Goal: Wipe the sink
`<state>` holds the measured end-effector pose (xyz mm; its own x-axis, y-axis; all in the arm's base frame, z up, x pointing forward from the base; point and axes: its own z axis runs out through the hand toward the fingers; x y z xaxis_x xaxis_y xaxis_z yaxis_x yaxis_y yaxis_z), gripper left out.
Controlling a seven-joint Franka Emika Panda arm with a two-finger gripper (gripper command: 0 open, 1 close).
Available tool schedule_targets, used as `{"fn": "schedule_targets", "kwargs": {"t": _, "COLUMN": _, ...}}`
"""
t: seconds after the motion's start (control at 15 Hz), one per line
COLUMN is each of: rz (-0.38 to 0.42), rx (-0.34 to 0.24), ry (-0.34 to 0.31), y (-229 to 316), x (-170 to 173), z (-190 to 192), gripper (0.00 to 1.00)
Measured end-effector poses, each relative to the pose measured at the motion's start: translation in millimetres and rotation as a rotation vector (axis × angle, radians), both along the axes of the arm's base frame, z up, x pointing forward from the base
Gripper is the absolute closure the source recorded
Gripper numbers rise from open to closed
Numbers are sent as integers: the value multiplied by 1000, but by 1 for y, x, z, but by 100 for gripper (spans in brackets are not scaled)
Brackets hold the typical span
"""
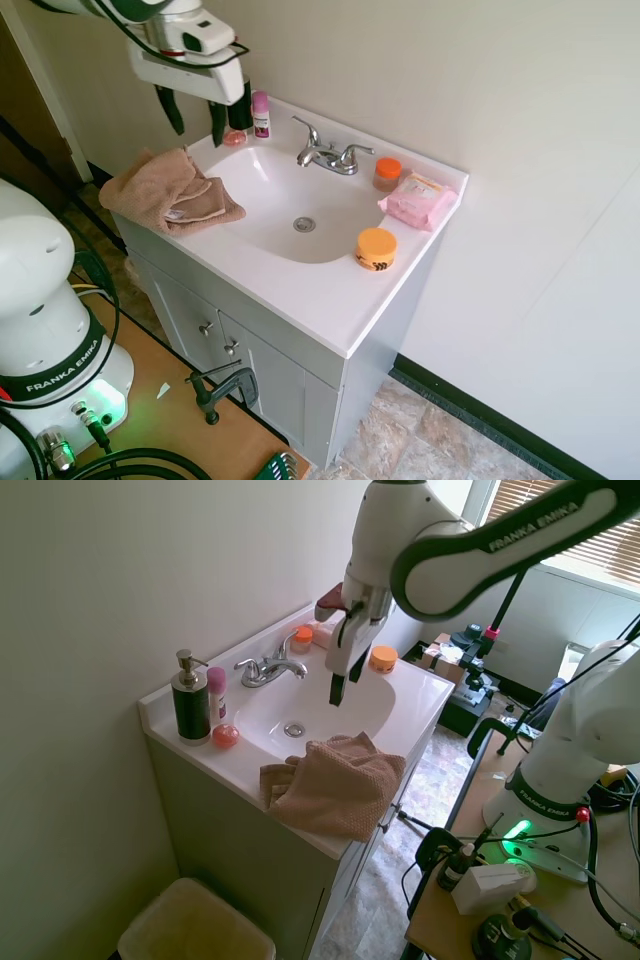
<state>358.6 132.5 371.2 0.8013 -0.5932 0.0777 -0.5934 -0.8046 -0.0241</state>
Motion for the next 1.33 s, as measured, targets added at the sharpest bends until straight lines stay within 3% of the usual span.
{"fn": "schedule_targets", "kwargs": {"t": 0.33, "rz": 125, "rx": -40, "ry": -2, "y": 72, "x": -52, "z": -8, "gripper": 0}}
{"fn": "schedule_targets", "kwargs": {"t": 1.13, "rz": 80, "rx": -74, "ry": 102, "y": 79, "x": -34, "z": -121, "gripper": 0}}
{"fn": "schedule_targets", "kwargs": {"t": 1.2, "rz": 73, "rx": -70, "ry": 107, "y": 77, "x": -32, "z": -125, "gripper": 100}}
{"fn": "schedule_targets", "kwargs": {"t": 1.33, "rz": 73, "rx": -69, "ry": 108, "y": 76, "x": -31, "z": -127, "gripper": 100}}
